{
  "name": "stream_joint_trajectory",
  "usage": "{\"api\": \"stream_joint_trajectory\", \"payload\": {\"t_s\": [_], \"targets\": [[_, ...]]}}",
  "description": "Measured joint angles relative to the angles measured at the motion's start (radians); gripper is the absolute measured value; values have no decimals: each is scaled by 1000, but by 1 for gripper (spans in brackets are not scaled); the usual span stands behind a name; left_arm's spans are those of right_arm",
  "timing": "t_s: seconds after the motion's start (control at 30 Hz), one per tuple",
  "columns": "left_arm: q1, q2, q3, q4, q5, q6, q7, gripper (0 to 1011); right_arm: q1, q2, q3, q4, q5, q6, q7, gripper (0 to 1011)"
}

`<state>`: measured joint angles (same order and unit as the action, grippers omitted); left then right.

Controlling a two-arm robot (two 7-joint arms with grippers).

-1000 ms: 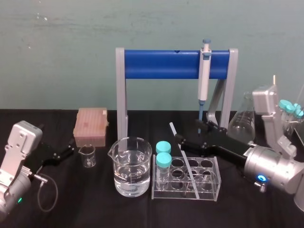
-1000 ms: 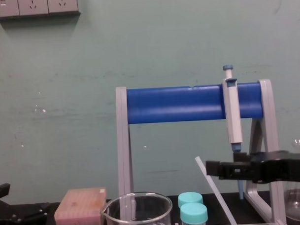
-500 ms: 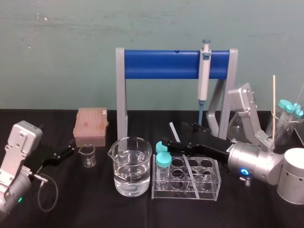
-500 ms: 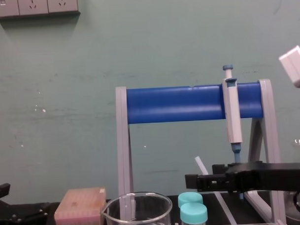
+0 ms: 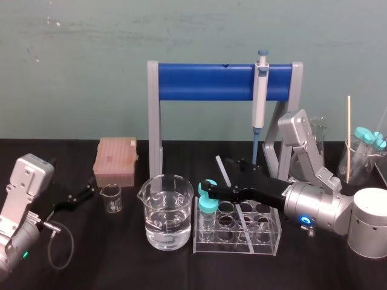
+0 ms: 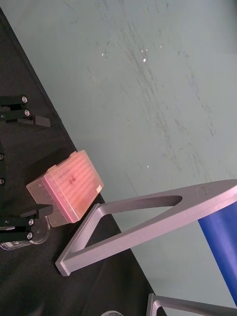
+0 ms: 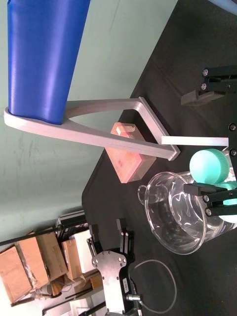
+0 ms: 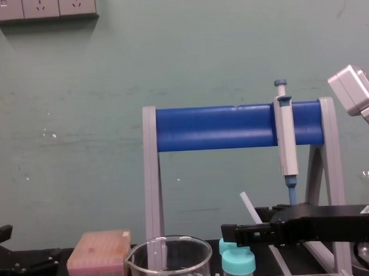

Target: Pick up the stirring rod with one hand, then place it down.

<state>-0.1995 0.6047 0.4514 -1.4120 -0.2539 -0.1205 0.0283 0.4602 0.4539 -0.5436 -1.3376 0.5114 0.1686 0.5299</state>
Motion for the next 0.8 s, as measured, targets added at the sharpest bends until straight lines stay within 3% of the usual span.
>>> {"api": "stream_joint_trajectory", "payload": {"t_s": [0.27,0.5,0.8], "targets": [[0,0,0,0,0,0,0,1000,-1,1,3,-2,6,3,-1,995],[0,0,0,0,0,0,0,1000,-2,1,5,-3,9,6,-1,840],[0,0,0,0,0,0,0,1000,-3,1,5,-3,12,7,-1,552]]}}
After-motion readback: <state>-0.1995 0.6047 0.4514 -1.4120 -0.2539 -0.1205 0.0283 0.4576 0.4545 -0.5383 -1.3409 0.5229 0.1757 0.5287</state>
